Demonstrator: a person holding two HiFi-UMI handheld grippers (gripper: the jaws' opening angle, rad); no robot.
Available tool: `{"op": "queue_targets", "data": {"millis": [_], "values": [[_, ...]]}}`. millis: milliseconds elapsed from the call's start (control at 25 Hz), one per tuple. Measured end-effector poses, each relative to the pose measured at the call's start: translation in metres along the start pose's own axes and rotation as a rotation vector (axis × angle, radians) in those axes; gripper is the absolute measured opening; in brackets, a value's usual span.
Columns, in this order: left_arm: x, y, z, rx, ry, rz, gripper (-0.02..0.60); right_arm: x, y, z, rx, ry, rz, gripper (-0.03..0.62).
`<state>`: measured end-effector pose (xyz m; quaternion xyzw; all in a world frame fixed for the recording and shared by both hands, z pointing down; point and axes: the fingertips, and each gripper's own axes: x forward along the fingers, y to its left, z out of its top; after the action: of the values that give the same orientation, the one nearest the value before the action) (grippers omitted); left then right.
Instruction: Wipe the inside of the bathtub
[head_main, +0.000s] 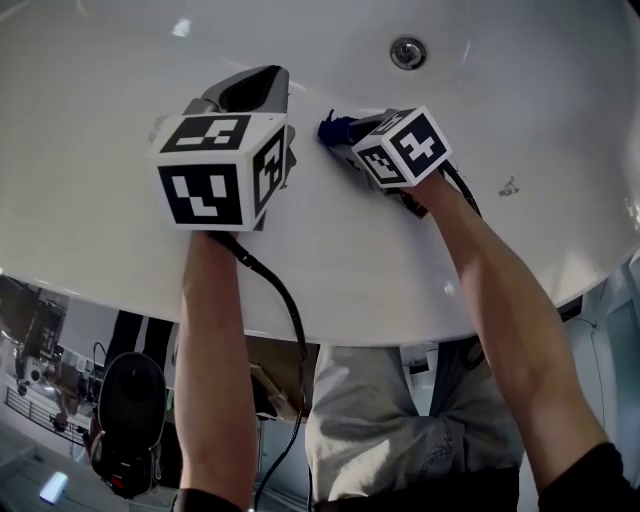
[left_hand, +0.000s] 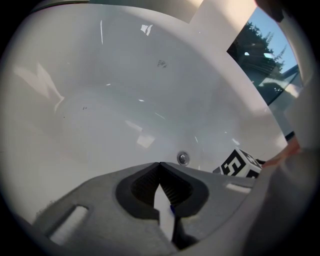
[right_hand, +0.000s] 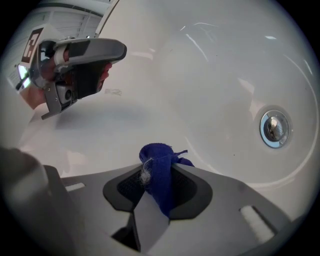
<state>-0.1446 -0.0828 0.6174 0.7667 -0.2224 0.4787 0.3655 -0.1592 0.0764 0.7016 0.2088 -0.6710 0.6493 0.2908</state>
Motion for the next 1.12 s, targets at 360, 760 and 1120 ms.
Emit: {"op": "queue_targets", "data": {"millis": [360, 760, 1120], "values": [[-0.011, -0.037, -0.01, -0.016, -0.005, -0.005, 0.003, -0.024, 0.018, -0.028, -0.021, 0.016, 0.021, 0.124], [-0.019, -0.041, -0.022, 0.075, 0.021, 0.068, 0.003, -0.039, 0.061, -0.035, -0.102, 0.045, 0.112, 0.123], [-0.034, -0.061, -0.015, 0.014, -0.019, 0.07, 0.003, -0.077, 0.106, -0.054, -0.215, 0.057, 0.197, 0.123]]}}
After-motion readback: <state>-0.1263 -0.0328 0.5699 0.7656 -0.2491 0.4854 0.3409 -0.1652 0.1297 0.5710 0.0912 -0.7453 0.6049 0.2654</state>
